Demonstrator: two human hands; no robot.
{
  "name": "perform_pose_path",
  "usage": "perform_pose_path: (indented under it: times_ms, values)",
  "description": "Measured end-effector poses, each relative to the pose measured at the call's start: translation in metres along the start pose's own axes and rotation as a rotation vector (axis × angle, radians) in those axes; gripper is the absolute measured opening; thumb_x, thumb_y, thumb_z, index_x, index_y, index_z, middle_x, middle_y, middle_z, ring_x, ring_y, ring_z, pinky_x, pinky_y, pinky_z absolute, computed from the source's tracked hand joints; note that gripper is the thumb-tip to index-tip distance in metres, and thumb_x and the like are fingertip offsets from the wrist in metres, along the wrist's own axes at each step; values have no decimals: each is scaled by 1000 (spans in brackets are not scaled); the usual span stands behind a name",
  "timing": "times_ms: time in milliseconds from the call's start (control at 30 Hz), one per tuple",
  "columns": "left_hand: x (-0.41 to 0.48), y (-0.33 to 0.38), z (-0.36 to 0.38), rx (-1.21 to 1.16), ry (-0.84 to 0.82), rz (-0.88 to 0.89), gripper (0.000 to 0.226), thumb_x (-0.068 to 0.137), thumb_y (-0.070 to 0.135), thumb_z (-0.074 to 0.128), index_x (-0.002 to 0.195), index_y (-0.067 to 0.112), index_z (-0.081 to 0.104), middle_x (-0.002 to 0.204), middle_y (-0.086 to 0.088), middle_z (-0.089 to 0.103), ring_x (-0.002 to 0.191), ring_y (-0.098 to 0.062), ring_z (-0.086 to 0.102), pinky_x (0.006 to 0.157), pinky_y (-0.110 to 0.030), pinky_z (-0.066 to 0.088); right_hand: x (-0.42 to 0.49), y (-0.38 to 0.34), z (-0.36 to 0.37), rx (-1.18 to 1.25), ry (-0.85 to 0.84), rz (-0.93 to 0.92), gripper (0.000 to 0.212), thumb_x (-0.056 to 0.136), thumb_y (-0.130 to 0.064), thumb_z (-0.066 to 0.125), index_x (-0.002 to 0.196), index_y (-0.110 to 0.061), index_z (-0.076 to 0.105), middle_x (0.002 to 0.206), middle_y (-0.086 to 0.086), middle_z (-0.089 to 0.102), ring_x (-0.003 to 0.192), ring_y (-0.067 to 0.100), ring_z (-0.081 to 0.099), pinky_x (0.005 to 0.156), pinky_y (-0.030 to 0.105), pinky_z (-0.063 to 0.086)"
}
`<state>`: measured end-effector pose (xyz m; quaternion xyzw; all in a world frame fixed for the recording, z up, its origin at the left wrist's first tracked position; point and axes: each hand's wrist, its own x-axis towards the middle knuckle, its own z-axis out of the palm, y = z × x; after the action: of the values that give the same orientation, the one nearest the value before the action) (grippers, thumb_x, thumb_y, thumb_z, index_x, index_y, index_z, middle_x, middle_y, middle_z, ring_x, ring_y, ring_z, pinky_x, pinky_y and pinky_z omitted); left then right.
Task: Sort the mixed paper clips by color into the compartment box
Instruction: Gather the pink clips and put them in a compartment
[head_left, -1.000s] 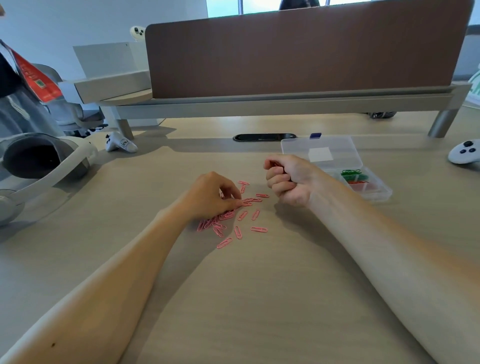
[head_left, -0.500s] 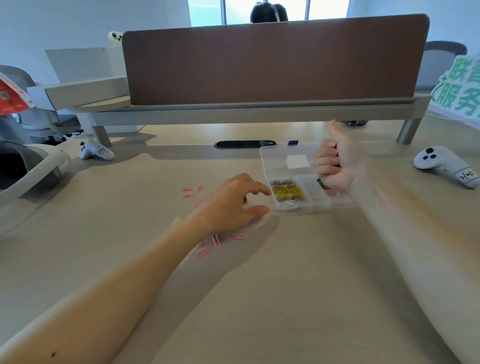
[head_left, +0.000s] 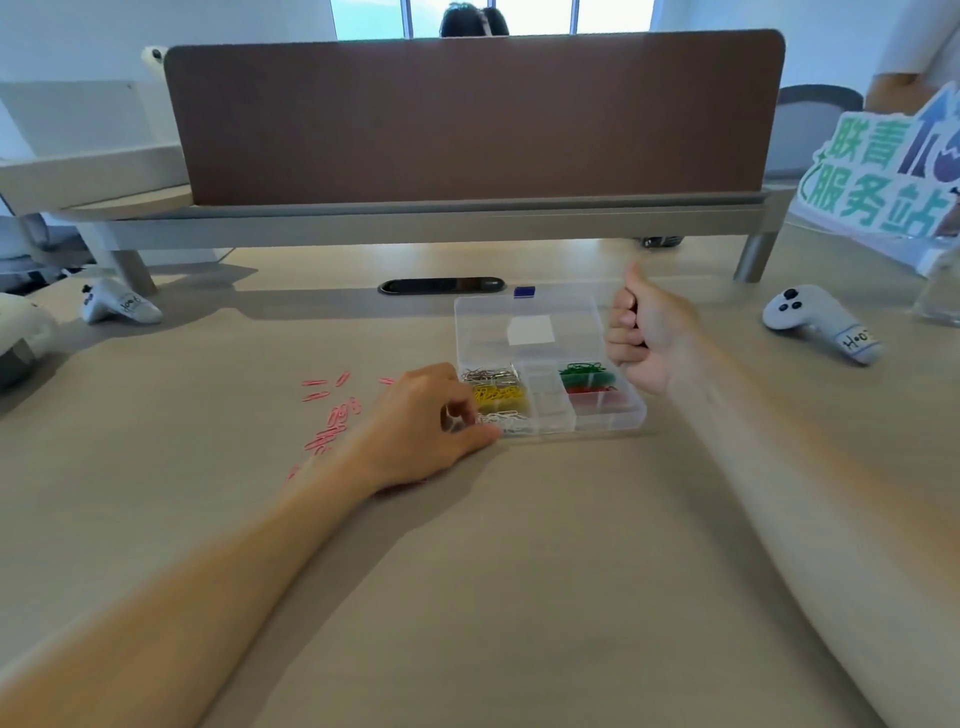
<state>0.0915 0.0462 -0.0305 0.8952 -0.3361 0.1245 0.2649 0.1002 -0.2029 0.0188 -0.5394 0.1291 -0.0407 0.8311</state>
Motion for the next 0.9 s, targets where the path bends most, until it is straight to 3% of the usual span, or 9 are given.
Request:
perform_pose_path:
  times_ms: [167, 300, 433, 633, 900]
  values:
    - [-4, -1, -1, -43, 19, 54, 28, 77, 46, 73, 67, 21, 66, 73, 10, 57, 65, -7, 55, 60, -29, 49, 3, 13, 6, -75, 68, -87, 48, 99, -48, 43, 63, -18, 45, 49, -5, 39, 39, 8, 24, 33, 20, 19]
    - [-4, 0, 0, -67, 10, 86, 28, 77, 43, 74, 64, 20, 65, 71, 10, 56, 63, -9, 55, 57, -17, 42, 6, 21, 7, -134, 151, -133, 46, 99, -47, 45, 63, -18, 46, 49, -5, 42, 40, 9, 27, 36, 22, 21]
    - [-3, -2, -1, -91, -4, 86, 27, 77, 44, 74, 68, 19, 68, 73, 11, 58, 66, -8, 57, 60, -19, 45, 4, 23, 8, -173, 213, -176, 46, 100, -44, 46, 62, -18, 46, 48, -4, 45, 40, 10, 31, 34, 21, 24]
    - [-4, -2, -2, -85, -5, 84, 26, 77, 42, 75, 66, 20, 66, 73, 11, 57, 65, -7, 56, 59, -13, 40, -1, 30, 12, -362, 213, -278, 46, 100, -41, 46, 63, -15, 50, 56, 1, 48, 43, 11, 39, 39, 22, 31]
    - [-4, -3, -3, -96, 1, 94, 27, 76, 44, 75, 65, 22, 65, 72, 10, 58, 66, -9, 57, 59, -16, 43, -1, 30, 11, -349, 167, -245, 47, 100, -42, 46, 61, -16, 51, 56, 1, 50, 48, 13, 43, 44, 24, 37]
